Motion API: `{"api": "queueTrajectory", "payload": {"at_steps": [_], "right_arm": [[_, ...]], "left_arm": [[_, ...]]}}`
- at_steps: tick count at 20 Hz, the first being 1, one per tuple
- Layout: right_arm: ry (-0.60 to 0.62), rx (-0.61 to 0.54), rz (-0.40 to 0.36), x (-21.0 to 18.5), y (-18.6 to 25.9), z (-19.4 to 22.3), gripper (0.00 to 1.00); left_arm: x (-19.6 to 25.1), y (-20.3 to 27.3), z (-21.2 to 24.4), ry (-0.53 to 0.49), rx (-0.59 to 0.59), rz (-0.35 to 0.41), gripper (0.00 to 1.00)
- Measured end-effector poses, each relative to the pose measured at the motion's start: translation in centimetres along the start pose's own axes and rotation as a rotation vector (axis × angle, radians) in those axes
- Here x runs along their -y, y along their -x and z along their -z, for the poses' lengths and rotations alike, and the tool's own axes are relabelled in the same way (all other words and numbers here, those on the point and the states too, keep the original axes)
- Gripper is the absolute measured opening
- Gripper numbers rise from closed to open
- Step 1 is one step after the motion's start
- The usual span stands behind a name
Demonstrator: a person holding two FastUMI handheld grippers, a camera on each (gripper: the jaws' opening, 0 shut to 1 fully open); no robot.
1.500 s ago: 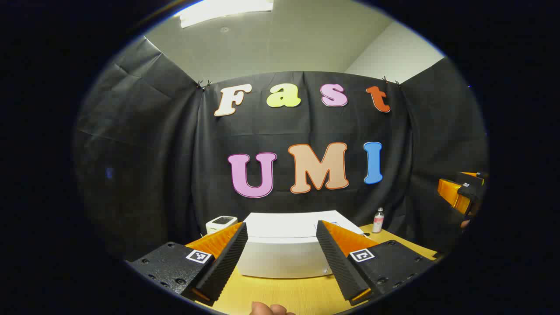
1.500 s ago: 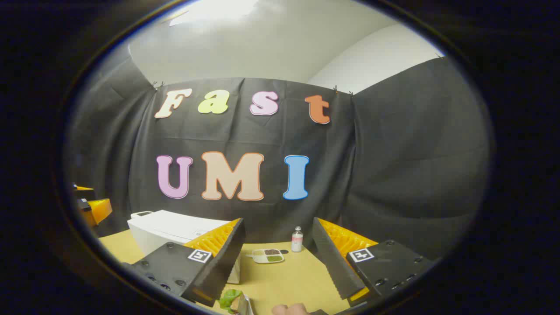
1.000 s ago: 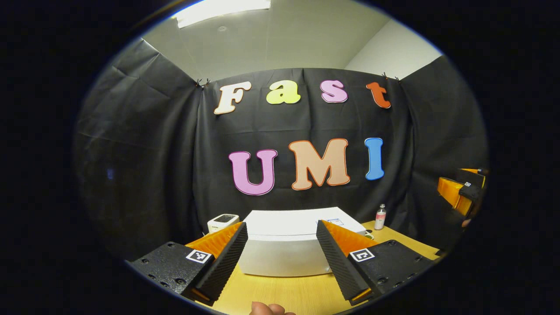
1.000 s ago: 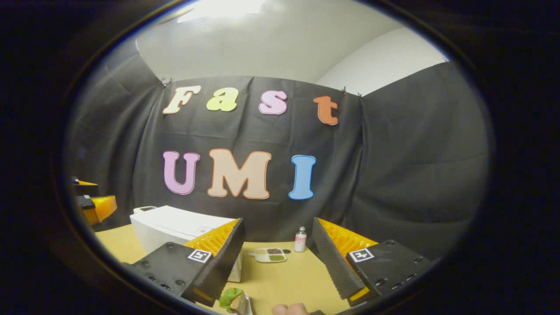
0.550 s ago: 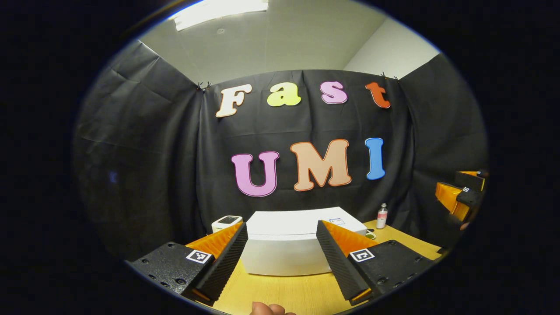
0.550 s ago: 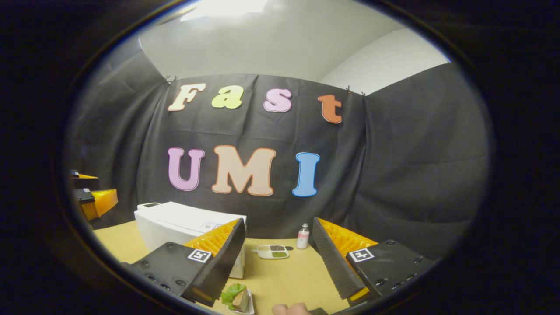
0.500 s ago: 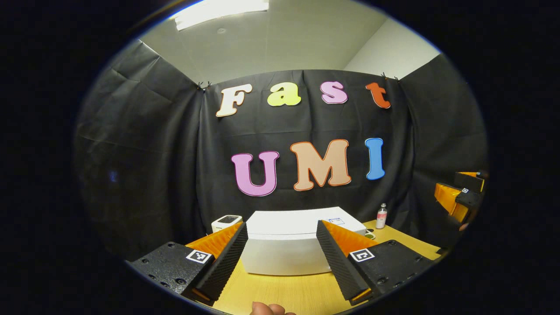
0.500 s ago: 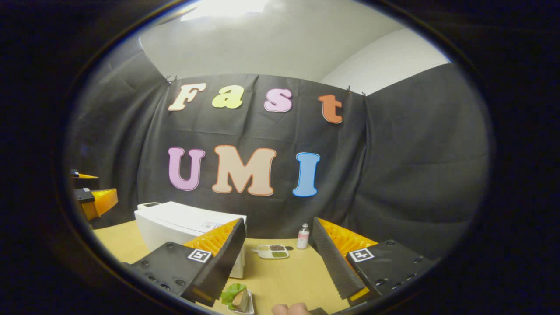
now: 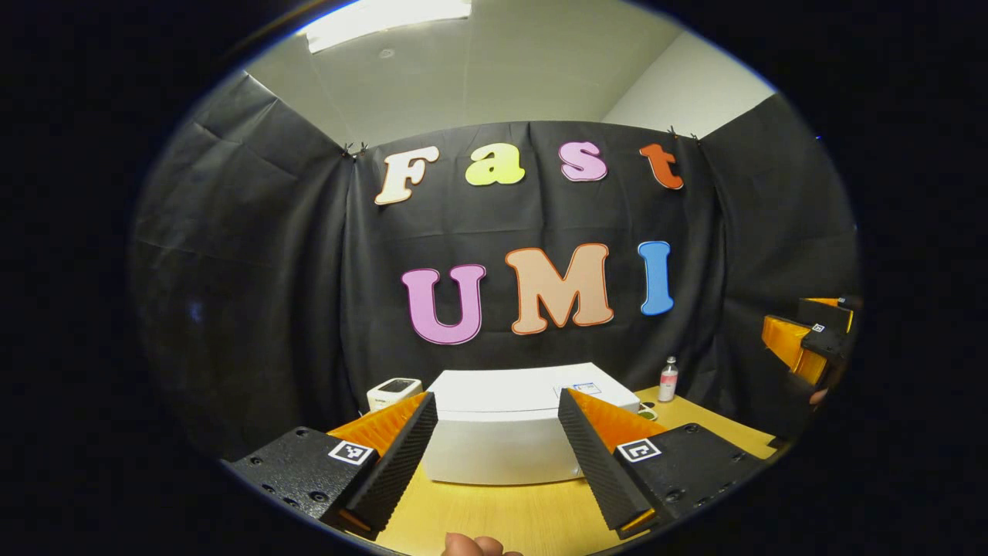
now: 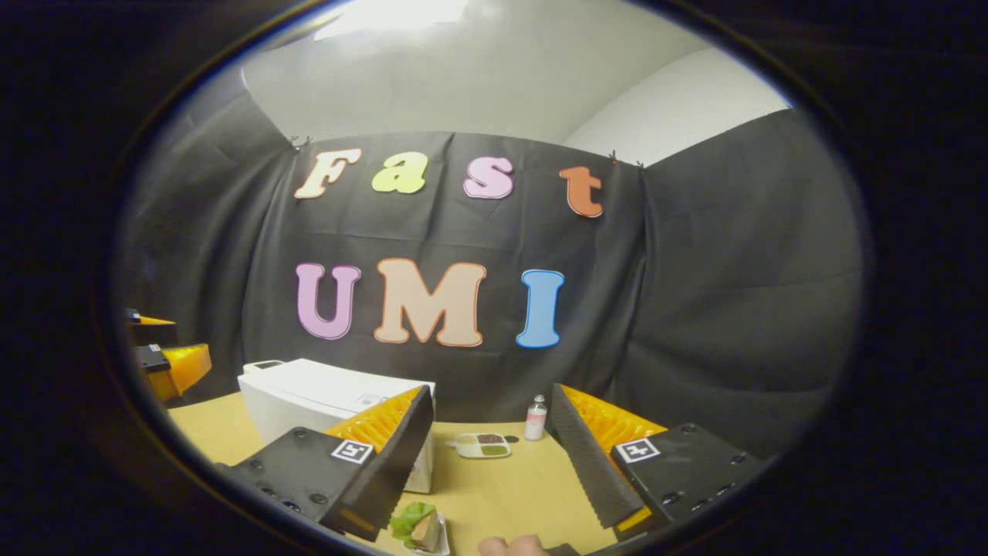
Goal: Open the microwave oven with the left hand, put the food in, and close the microwave oven.
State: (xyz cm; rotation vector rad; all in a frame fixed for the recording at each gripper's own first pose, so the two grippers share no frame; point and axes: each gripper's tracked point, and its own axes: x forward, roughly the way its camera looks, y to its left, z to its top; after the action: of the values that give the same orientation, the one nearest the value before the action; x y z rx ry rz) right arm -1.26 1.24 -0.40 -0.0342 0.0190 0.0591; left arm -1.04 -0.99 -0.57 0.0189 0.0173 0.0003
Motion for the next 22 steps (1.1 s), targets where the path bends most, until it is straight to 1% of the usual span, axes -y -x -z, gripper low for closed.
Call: {"api": "queueTrajectory", "payload": {"at_steps": [2, 6, 7, 9, 10, 14, 16, 18, 22], "right_arm": [[0.007, 0.006, 0.005, 0.4, 0.2, -0.3, 0.96], [0.034, 0.013, 0.027, 1.9, 0.5, -0.9, 0.97], [0.043, 0.012, 0.037, 2.6, 0.6, -1.0, 0.97], [0.057, 0.006, 0.056, 3.6, 1.1, -1.1, 0.96], [0.061, -0.001, 0.063, 4.1, 1.3, -1.1, 0.97], [0.1, -0.025, 0.117, 6.8, 2.6, -0.9, 0.96], [0.123, -0.036, 0.144, 8.0, 3.4, -1.0, 0.96], [0.142, -0.041, 0.173, 9.1, 4.2, -1.1, 0.96], [0.132, -0.091, 0.238, 11.7, 6.1, 0.0, 0.96]], "left_arm": [[0.5, -0.9, 0.6, 0.008, -0.008, 0.011, 0.99], [2.2, -2.7, 3.4, 0.037, -0.047, 0.041, 0.99], [3.0, -3.5, 4.2, 0.052, -0.053, 0.06, 0.99], [5.5, -4.7, 6.2, 0.098, -0.067, 0.129, 0.99], [6.2, -5.5, 7.1, 0.117, -0.067, 0.151, 0.99], [8.4, -9.0, 11.0, 0.11, -0.09, 0.177, 0.99], [9.6, -10.5, 13.9, 0.108, -0.129, 0.186, 0.99], [10.3, -11.7, 17.2, 0.102, -0.192, 0.177, 1.0], [11.8, -12.9, 22.9, 0.079, -0.312, 0.184, 1.0]]}}
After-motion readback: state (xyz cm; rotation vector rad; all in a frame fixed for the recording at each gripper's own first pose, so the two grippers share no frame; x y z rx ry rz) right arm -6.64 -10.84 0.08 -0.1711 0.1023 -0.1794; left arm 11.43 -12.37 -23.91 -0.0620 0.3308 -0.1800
